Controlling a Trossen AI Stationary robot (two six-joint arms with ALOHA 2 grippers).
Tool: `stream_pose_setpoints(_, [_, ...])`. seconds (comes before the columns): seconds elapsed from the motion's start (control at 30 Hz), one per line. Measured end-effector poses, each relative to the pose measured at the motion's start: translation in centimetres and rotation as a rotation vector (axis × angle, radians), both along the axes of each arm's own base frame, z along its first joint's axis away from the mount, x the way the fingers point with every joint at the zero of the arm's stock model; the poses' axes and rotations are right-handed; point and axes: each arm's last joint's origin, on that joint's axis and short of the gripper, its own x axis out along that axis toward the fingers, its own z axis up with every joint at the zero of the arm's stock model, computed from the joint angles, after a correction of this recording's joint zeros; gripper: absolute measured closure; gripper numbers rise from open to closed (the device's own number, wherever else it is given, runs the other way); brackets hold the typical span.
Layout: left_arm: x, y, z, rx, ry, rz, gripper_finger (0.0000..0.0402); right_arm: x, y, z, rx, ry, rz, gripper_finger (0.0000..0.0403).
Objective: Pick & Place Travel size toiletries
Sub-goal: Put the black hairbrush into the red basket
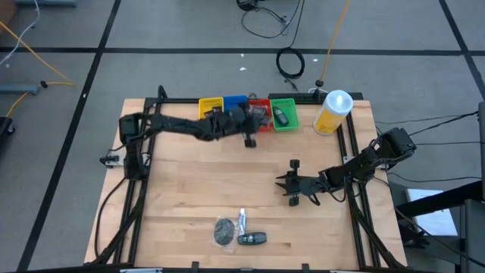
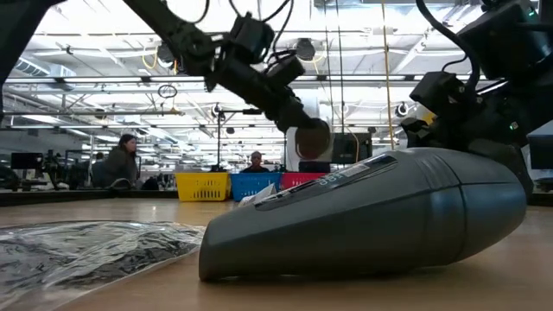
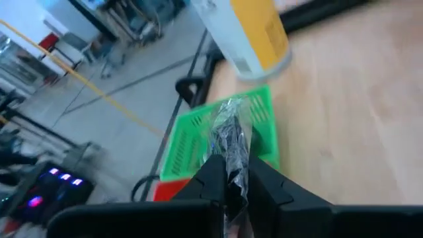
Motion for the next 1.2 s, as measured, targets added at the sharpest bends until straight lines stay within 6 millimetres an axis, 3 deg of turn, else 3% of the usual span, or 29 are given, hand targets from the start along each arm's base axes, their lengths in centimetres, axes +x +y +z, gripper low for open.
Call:
stream_pose_setpoints(0.17, [-0.2,3.1,-1.4,-0.001,-0.039,0.007,0.0382,0.0,0.0,0.0,0.0,0.0,0.0,0.032])
stream_pose_setpoints(0.33, [-0.3,4.1,-2.6,0.129,0.041,0.027,0.0364,0.0,0.0,0.0,0.0,0.0,0.001,0.0323])
stream_pose_setpoints(0.57, [-0.8,5.1,-2.9,0.119,0.062,0.089,0.0263,0.0,0.0,0.0,0.0,0.0,0.001,0.0322])
stream_pose_setpoints(0.8, [-1.4,5.5,-3.0,-0.097,0.031,0.118,0.0145,0.0,0.0,0.0,0.001,0.0,0.001,0.0325])
stream_pose_setpoints(0.9, [-1.9,5.1,-1.7,-0.228,-0.019,0.132,0.0118,0.0,0.0,0.0,0.001,0.001,0.001,0.0325])
stream_pose_setpoints(1.03, [-2.1,4.9,-0.7,-0.401,-0.097,0.154,0.0115,0.0,0.0,0.0,0.001,0.001,0.001,0.0325])
stream_pose_setpoints(1.2, [-2.0,4.9,-1.1,-0.516,-0.126,0.154,0.0154,0.0,0.0,0.0,0.001,0.001,0.001,0.0326])
